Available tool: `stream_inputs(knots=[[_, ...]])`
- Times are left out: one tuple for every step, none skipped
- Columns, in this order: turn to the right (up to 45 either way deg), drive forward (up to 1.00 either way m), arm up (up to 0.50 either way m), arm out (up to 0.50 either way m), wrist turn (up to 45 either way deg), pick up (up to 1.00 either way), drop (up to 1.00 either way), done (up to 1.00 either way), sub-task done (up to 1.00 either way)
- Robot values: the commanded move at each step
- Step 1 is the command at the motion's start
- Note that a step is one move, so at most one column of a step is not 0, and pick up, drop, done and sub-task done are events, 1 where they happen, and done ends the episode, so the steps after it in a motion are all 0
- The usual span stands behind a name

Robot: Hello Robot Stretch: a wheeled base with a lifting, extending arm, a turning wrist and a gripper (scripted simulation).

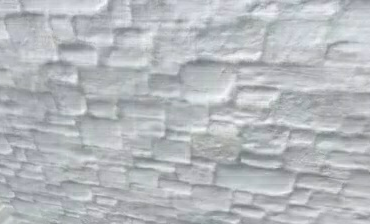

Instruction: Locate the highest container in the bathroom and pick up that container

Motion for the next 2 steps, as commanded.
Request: stream_inputs(knots=[[-45.0, 0.00, 0.00, 0.00, 0.0, 0.00, 0.00, 0.00, 0.00], [-45.0, 0.00, 0.00, 0.00, 0.0, 0.00, 0.00, 0.00, 0.00]])
